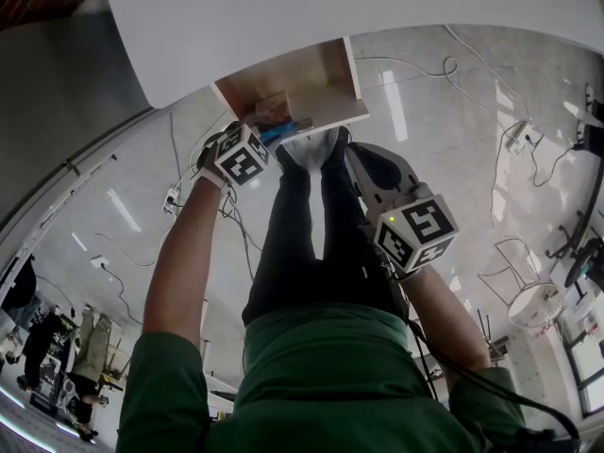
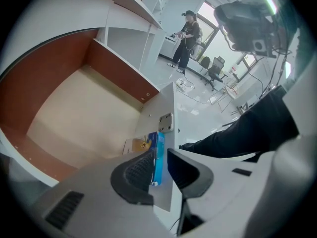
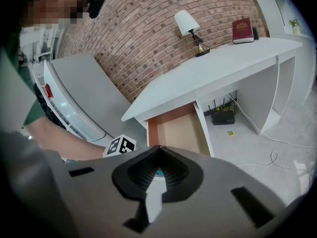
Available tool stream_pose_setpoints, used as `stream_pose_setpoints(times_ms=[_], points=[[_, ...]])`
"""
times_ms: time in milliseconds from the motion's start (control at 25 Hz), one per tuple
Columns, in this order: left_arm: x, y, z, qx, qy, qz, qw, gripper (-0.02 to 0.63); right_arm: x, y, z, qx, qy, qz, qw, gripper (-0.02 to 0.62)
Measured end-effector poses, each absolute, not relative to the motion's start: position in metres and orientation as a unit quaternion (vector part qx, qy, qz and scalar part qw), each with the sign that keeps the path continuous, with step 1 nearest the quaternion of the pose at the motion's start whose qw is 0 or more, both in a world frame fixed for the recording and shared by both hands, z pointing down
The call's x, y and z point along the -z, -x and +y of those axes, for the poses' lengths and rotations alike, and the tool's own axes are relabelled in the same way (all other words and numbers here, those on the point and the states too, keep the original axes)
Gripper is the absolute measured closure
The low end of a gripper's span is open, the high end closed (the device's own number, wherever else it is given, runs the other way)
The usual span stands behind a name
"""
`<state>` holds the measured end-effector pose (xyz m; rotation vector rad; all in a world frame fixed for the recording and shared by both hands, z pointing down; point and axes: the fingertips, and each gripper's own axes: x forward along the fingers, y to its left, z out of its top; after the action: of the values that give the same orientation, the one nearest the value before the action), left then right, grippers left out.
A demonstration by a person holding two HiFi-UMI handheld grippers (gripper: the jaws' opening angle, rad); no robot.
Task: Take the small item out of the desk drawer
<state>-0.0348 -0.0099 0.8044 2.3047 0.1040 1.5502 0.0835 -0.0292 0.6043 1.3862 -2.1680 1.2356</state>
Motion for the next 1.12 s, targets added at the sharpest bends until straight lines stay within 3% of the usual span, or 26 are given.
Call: stream_pose_setpoints(times_ms=[360,560,1120], points=[[-0.807,0.028,-0.017,-0.543,-0.818,0.026,0.187,0.503,-0.603,-0.083,-0.032,-0.428,-0.479,-0.754,0.142,0.592],[-0.816,0.028,-0.020,-0.539,-0.800,0.018,0.264,0.478,-0.608,-0.086,-0.028,-0.432,-0.480,-0.750,0.143,0.592],[-0.804,0.035,-0.020,-0.546,-0.810,0.006,0.216,0.598,-0.604,-0.086,-0.031,-0.431,-0.480,-0.751,0.138,0.592]])
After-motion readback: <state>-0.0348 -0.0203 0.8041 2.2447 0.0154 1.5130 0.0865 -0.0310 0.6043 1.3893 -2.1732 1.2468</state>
